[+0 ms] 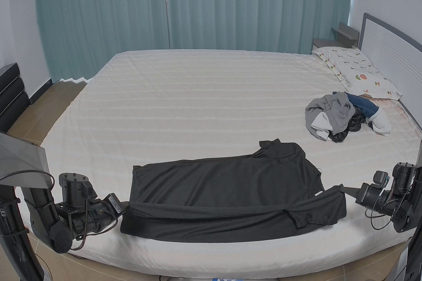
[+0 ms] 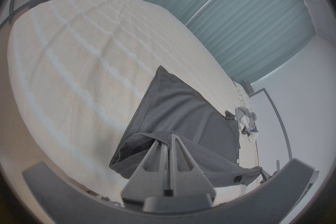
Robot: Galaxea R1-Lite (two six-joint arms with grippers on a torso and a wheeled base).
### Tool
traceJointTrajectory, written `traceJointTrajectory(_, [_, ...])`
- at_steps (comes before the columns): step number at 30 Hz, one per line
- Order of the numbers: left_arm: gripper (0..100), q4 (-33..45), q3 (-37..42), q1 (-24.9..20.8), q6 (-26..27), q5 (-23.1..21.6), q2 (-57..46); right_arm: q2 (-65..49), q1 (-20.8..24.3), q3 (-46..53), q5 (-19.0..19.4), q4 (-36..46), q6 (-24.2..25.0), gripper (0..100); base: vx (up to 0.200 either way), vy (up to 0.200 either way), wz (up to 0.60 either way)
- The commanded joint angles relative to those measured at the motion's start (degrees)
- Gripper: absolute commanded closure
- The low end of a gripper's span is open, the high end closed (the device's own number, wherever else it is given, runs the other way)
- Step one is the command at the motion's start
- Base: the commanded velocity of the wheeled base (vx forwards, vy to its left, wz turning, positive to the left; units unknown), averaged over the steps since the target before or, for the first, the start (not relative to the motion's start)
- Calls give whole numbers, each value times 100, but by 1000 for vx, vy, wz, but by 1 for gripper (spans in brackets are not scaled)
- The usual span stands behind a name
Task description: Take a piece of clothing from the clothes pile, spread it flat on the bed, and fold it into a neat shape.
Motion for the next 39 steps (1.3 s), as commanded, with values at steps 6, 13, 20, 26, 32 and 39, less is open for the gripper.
traceJointTrajectory(6, [100,-14,-613,76,-214,45,955,1022,435,-721,-749,-43,-6,100,0,0,0])
traceJointTrajectory(13, [100,-5,-859,50,-222,238,1219,1426,804,-1028,-986,-43,-15,100,0,0,0])
traceJointTrajectory(20, [100,3,-868,15,-214,282,1245,1611,839,-1248,-1303,-43,-6,100,0,0,0])
traceJointTrajectory(26, [100,3,-885,15,-222,291,1245,1453,795,-1274,-1329,-43,3,100,0,0,0])
traceJointTrajectory(32, [100,-5,-885,-20,-214,405,1263,1462,655,-1301,-1338,-52,12,100,0,0,0])
traceJointTrajectory(39, [100,-5,-965,-73,-214,493,1342,1567,567,-1257,-1329,-43,12,100,0,0,0])
